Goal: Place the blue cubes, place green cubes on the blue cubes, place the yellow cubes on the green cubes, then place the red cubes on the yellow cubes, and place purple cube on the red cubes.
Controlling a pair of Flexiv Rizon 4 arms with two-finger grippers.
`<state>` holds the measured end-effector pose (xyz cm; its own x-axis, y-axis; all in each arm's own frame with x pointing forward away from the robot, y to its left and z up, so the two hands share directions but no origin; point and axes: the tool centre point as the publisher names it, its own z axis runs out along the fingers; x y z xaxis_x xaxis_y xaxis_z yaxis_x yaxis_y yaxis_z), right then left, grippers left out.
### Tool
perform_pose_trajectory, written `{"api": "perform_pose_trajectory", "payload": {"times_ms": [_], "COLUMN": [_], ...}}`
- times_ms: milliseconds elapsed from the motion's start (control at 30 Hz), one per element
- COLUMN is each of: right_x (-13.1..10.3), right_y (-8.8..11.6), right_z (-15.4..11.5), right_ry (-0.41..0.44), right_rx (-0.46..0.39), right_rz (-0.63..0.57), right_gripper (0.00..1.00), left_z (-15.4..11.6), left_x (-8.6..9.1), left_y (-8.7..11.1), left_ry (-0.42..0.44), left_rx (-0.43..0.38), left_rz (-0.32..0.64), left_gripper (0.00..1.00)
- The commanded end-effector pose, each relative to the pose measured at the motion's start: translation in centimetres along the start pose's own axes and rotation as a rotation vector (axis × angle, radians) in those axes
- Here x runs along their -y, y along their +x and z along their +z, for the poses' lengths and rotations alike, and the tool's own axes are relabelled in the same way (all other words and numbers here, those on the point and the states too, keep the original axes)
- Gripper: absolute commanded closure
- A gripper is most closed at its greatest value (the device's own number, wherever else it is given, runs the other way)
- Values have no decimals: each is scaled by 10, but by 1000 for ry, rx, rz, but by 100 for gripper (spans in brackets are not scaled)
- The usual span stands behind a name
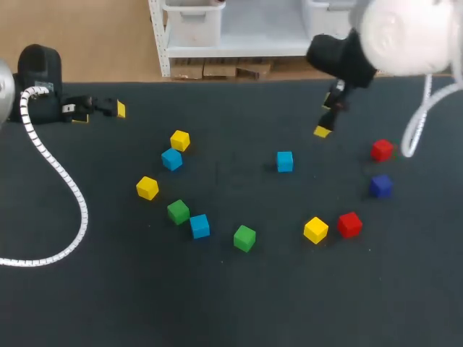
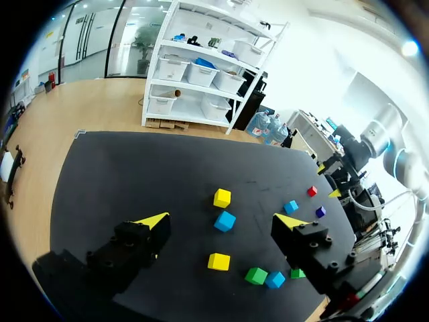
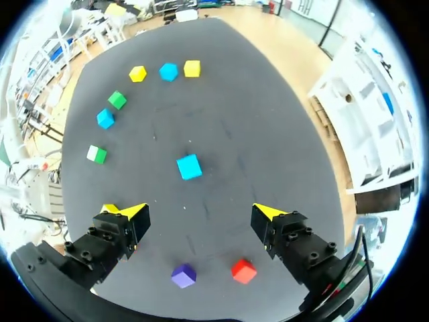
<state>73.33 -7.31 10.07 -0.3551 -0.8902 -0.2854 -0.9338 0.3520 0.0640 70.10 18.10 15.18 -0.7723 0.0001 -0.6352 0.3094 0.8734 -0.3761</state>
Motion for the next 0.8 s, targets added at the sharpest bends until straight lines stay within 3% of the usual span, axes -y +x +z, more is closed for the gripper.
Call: {"api": "perform_pose_trajectory", "payload": {"times_ms": [33, 500, 800], "right_x": [1, 37, 42], "right_y": [26, 86, 117], "right_z": [-10, -32, -39], "right_ry": [108, 178, 212], "right_rx": [150, 350, 391], "right_rz": [30, 190, 286], "right_gripper": [0, 0, 0], "left_z": [0, 0, 0], "left_x": [-2, -2, -2], "left_y": [1, 1, 1], "left_ry": [11, 11, 11], "left_rx": [6, 6, 6], "left_rz": [3, 3, 3], "left_gripper": [0, 0, 0]}}
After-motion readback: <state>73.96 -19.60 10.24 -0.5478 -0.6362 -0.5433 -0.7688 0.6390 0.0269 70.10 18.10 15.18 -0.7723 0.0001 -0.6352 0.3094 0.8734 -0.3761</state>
